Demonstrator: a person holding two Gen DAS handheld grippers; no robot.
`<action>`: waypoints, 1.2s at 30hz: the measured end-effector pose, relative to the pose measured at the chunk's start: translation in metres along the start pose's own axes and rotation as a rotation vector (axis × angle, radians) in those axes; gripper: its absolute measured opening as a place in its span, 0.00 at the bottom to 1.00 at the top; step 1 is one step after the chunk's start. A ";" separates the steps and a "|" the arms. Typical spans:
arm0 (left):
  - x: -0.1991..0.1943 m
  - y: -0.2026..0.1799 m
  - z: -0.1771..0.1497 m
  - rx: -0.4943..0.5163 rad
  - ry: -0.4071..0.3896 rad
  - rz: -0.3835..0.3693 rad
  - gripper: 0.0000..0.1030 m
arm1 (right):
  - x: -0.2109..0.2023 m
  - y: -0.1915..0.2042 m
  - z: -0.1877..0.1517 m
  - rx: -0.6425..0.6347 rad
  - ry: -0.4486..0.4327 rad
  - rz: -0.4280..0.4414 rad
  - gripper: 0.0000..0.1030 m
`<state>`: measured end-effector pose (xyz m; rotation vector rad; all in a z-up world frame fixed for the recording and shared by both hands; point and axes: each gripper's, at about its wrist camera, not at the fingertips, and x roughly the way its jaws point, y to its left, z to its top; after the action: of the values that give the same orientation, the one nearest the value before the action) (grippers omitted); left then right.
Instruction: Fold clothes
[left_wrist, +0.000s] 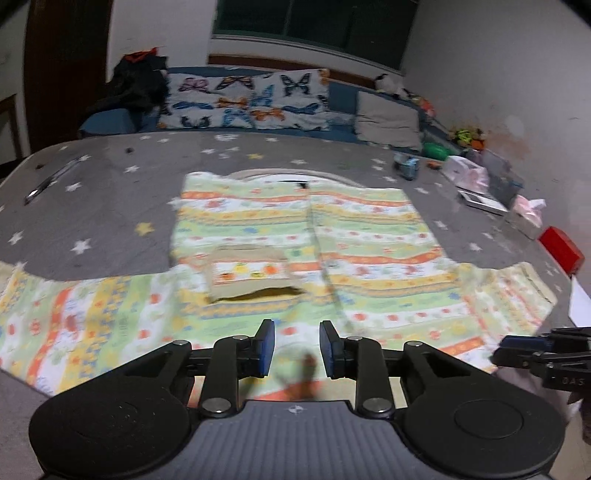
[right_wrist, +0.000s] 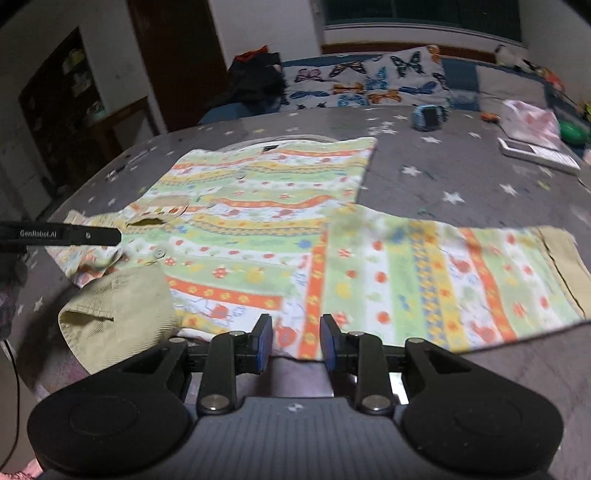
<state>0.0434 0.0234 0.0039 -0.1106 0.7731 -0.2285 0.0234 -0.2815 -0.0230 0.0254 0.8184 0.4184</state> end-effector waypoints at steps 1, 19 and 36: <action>0.001 -0.005 0.000 0.007 0.000 -0.011 0.29 | -0.004 -0.004 -0.002 0.011 -0.007 -0.009 0.27; 0.020 -0.062 -0.001 0.089 0.037 -0.081 0.37 | -0.044 -0.146 -0.006 0.212 -0.144 -0.471 0.34; 0.032 -0.076 0.000 0.106 0.061 -0.091 0.41 | -0.036 -0.160 -0.008 0.277 -0.150 -0.406 0.11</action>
<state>0.0527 -0.0586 -0.0041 -0.0391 0.8161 -0.3601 0.0526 -0.4429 -0.0324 0.1434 0.7065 -0.0813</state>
